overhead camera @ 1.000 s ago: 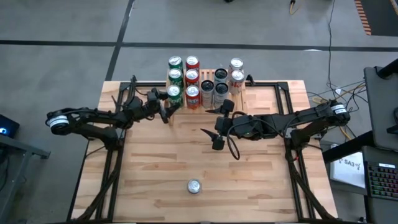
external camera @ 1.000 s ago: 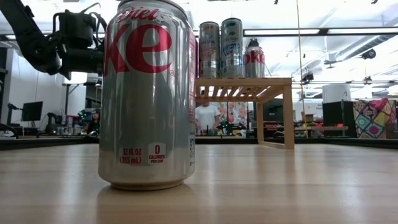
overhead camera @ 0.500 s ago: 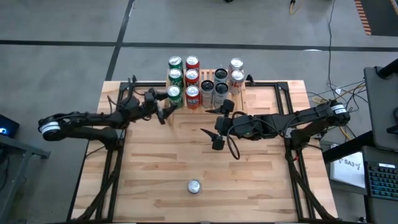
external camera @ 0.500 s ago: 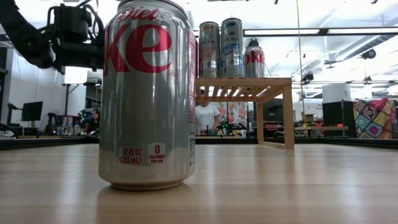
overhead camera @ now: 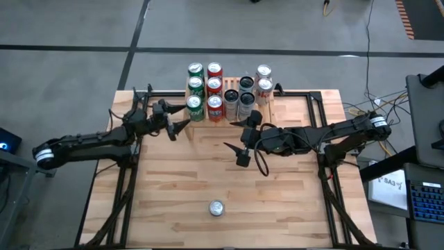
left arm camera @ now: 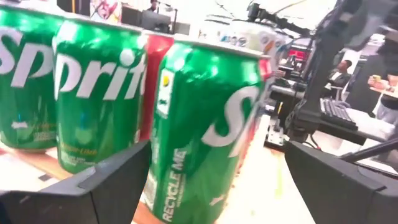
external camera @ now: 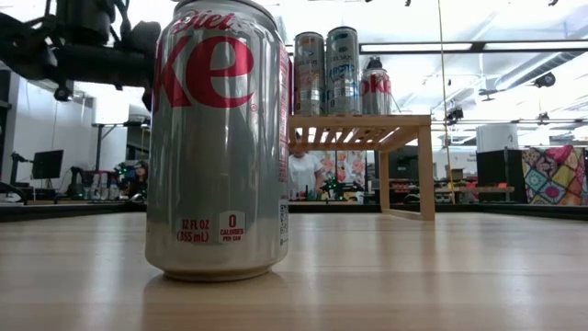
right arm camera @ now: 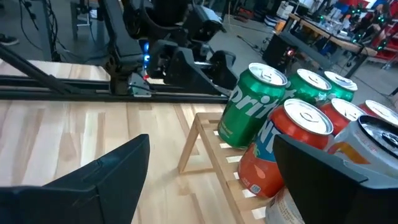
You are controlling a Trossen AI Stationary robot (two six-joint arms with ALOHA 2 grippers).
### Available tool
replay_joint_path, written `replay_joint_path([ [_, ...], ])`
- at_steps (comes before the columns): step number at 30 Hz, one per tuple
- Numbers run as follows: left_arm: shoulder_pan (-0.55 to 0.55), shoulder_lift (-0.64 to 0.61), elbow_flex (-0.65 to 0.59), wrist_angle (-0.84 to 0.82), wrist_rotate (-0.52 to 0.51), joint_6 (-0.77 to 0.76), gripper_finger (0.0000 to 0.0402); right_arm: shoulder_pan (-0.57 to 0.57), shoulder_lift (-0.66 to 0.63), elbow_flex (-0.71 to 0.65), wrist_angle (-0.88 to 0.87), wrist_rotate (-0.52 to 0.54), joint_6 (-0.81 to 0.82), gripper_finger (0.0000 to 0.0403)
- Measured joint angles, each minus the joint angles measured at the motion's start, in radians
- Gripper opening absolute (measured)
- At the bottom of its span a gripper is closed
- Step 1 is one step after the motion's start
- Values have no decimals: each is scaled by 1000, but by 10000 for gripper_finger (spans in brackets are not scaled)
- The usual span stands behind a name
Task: Place canned beverage on shelf
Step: Put the green soda can aligned with other green soda can on the shelf
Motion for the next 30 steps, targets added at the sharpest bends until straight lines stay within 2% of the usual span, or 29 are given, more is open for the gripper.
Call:
replay_joint_path([
  [4, -26, -50, -1, -29, 0, 35, 326, 1, 0, -1, -5, -1, 37, 329],
  [7, -64, -65, -2, -55, 0, 53, 281, 3, 0, -1, -14, -2, 63, 329],
  [19, -97, -17, -2, -63, -2, 72, 18, 3, 2, -1, -27, -2, 59, 329],
  [21, -97, -4, -2, -54, -4, 73, 7, 3, 2, -1, -27, -2, 55, 329],
  [25, -97, 13, -1, -26, -16, 73, 16, 3, 3, -2, -27, -2, 54, 329],
  [30, -96, 26, -1, -17, -75, 73, 4, 3, 4, -3, -28, -2, 54, 329],
])
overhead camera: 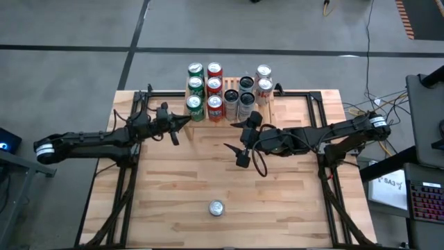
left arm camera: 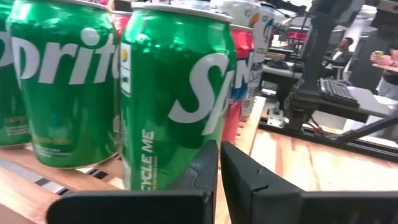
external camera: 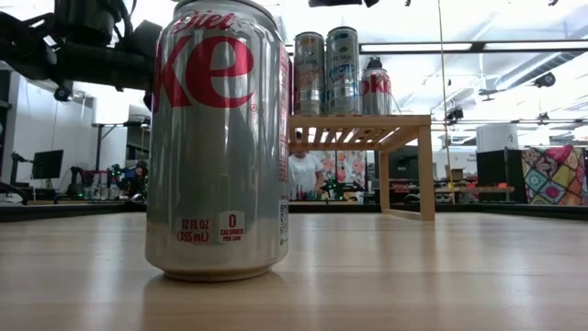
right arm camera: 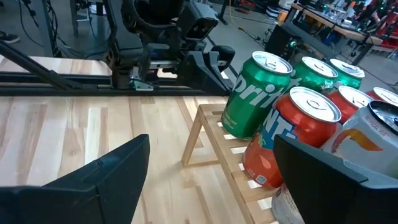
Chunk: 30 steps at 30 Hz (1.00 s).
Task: Place canned beverage on shelf
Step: Put the green soda can aligned with other green soda can on the shelf
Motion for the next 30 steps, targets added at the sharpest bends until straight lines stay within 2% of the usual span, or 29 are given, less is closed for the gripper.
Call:
replay_joint_path([
  [9, 0, -14, 0, -4, -14, 7, 1, -1, 0, -2, 6, -1, 8, 329],
  [14, -1, -55, 0, -24, -13, 50, 1, -31, 0, 35, 0, -102, 35, 318],
  [19, -1, -81, 0, -49, -6, 68, 1, -65, 34, 102, -15, -116, 16, 268],
  [27, -1, -95, -1, -58, -4, 85, 1, -167, 129, 286, -114, -121, -9, 154],
  [30, -1, -99, -1, -58, -4, 102, 1, -216, 171, 362, -160, -193, -23, 106],
])
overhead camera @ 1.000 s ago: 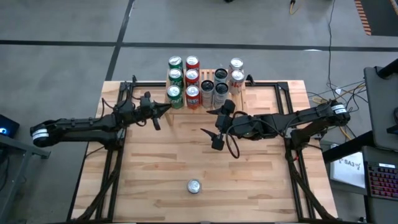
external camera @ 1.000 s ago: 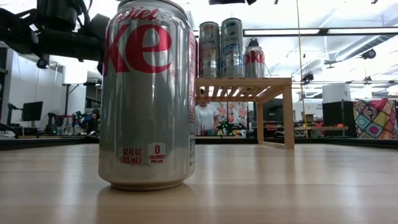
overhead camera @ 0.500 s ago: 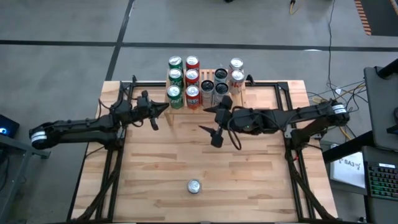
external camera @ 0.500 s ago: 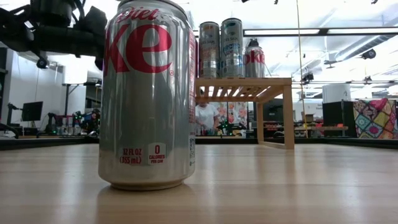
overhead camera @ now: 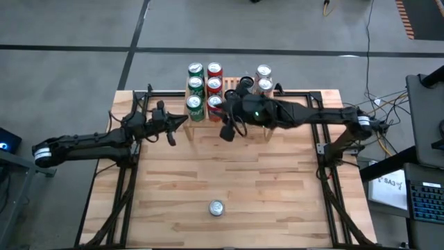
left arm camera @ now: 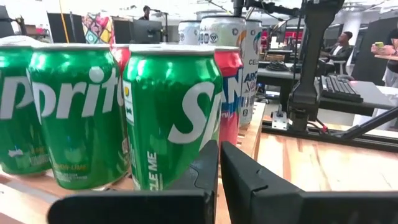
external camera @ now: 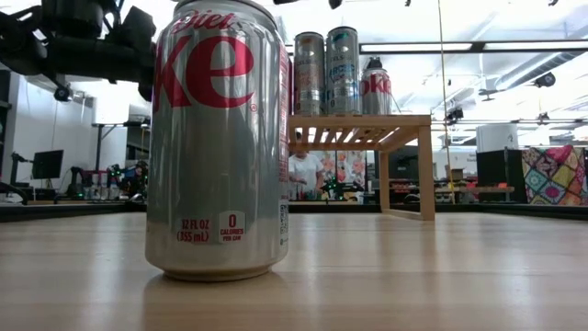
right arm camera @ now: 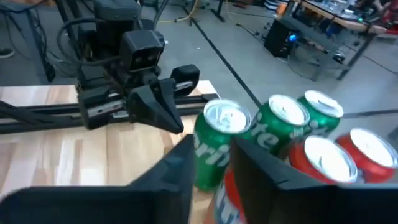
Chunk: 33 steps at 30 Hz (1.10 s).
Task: Place canned beverage on shelf
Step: Put the green soda can aligned with other green soda can on the shelf
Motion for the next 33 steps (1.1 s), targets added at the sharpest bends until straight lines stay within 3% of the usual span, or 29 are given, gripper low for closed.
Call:
replay_joint_path([
  [5, 0, -10, 6, 19, 2, 37, 1, -54, 74, 122, -46, -76, -61, 26],
  [7, 0, -14, 7, 20, 6, 51, 1, -65, 107, 166, -60, -77, -95, 14],
  [20, 0, -7, 7, 33, 25, 57, 1, -118, 324, 451, -216, -80, -173, 12],
  [33, 0, 51, 7, 97, 36, 57, 1, -160, 406, 521, -237, -70, -211, 12],
])
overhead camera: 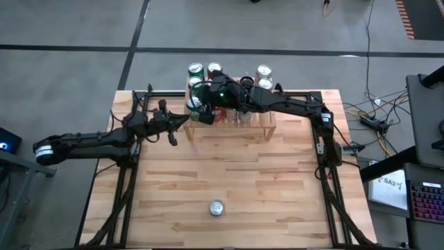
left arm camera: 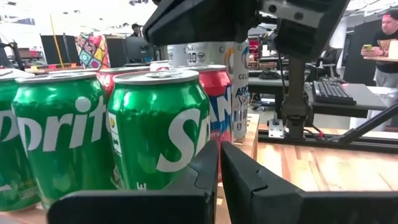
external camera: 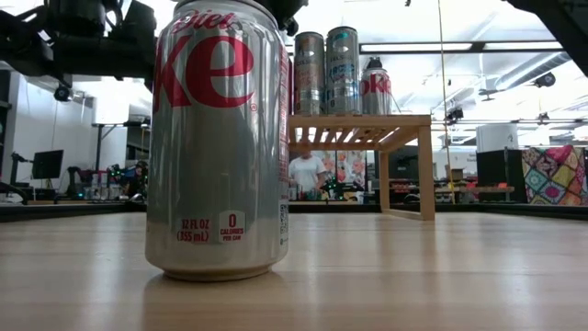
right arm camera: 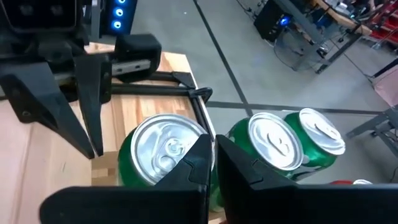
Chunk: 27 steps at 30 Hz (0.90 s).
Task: Place canned beverage on shelf
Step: Put the green soda can aligned with other green soda can on the shelf
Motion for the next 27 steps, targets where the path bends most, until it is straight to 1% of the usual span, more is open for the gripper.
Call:
replay_joint_path([
  [7, 0, 51, 0, 59, 0, -3, 1, 0, -1, -1, -3, 0, -3, 12],
  [11, 0, 66, 0, 62, -1, -4, 1, 4, -1, -1, -6, -3, 3, 12],
  [27, 0, 70, 0, 62, -21, -1, 1, 23, -1, -8, -24, -8, 14, 12],
])
